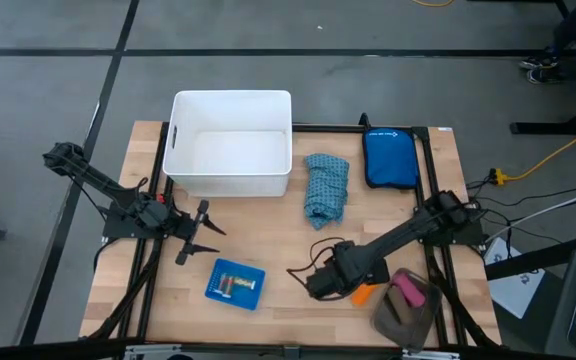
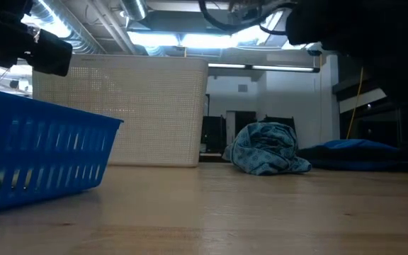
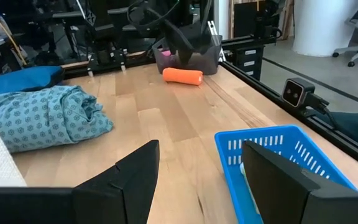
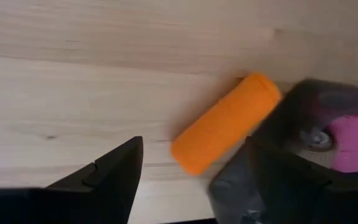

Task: Pick & Place Medicine items
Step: Put the orange bandage into the black bin

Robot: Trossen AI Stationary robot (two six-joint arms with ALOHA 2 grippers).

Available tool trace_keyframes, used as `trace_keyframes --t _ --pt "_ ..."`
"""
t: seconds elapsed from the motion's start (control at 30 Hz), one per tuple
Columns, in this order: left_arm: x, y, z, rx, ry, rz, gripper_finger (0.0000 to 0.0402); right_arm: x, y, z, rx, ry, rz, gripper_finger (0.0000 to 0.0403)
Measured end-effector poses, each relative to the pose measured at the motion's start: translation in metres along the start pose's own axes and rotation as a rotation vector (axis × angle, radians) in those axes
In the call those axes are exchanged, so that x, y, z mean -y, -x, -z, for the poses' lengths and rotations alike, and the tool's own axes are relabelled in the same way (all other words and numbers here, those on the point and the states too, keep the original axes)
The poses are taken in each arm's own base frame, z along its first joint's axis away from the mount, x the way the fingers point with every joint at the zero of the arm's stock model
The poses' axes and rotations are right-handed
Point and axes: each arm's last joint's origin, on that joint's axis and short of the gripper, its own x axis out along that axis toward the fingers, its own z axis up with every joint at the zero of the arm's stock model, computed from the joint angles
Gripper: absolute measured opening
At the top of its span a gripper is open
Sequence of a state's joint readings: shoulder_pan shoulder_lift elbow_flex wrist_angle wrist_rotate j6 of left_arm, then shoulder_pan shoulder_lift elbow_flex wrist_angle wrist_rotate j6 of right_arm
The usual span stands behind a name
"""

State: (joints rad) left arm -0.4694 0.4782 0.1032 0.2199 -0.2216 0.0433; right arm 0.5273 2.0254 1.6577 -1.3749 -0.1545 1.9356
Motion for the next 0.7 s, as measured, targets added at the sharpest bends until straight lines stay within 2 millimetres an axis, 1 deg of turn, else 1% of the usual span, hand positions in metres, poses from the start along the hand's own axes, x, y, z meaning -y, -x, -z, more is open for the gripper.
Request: trace_keyframes --t 0.27,0.33,0.53,0.7 --pt "0.0 0.0 0.0 -0.002 0.007 0.001 0.0226 0.004 -0.011 0.012 0.023 -0.06 0.023 0.0282" --pt "0.0 0.0 0.0 -0.004 0.007 0.005 0.0226 0.005 -0.017 0.014 0.018 -0.069 0.03 0.0282" --pt "0.0 0.0 0.001 -0.007 0.006 0.007 0.0226 0.002 -0.043 0.015 -0.082 -0.069 0.026 0.027" --pt "0.0 0.0 0.001 -0.008 0.005 0.007 0.0226 0.004 -0.053 0.013 -0.098 -0.067 0.043 0.0251"
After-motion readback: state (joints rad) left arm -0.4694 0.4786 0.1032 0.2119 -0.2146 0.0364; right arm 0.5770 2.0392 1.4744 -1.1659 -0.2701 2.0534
